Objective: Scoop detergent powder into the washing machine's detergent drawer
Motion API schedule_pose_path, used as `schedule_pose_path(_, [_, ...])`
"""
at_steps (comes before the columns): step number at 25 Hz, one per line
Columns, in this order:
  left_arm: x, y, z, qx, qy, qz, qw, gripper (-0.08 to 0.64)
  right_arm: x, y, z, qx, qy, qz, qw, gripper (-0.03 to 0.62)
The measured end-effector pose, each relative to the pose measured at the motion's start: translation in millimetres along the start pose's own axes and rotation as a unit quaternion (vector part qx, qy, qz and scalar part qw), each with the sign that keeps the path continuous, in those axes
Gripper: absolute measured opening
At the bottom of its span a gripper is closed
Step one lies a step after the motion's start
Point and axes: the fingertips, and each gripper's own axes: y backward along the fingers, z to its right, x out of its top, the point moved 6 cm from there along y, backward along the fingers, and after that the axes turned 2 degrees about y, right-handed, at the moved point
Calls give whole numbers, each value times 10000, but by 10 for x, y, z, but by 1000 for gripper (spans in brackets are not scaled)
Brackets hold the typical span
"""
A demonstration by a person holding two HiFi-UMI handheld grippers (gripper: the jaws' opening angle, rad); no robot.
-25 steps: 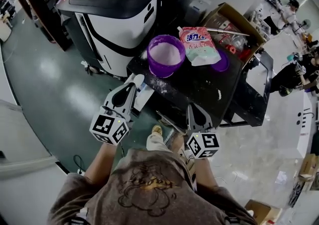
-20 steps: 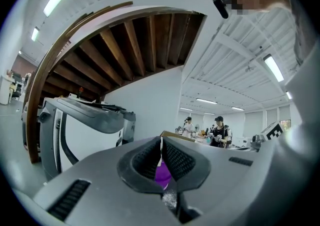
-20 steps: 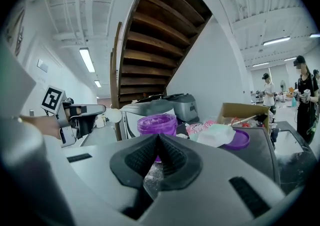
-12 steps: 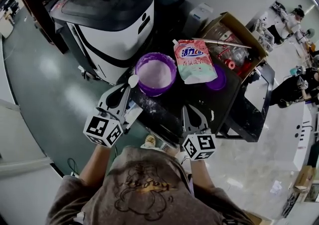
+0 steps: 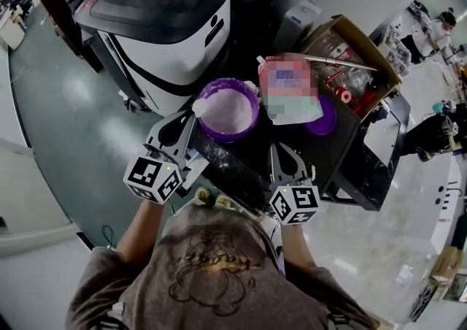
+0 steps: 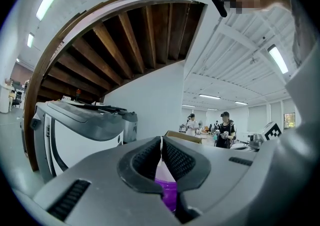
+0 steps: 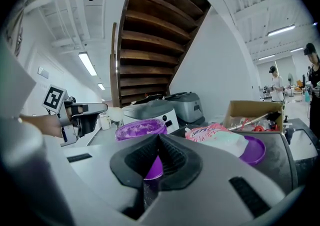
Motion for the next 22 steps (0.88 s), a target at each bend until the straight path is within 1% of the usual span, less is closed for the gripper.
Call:
schedule_pose_path(5, [80,-165,-104,-201,-90,-137,9997,23,62,-85,22,-152,-48,18,9999,2])
schedule_pose_path(10, [139,-372,-165,-468,-299,-226,9982,23,72,-158,64,-259,-77,29,9996,2])
schedule_pose_path(13, [139,-490,-179,-611,-432,-360,9965,23,81,-187,75,-285,-105,55,9995,2])
schedule_pose_path(19, [105,-757,-143,-1007,-717,-766,9894,23,105,-225,103,-358,-129,96,9992,2])
schedule_pose_path(22, [59,-850,-139,-1143,-879,-1037,9841,23,98,-235,90,-374,-141,115,9991,2])
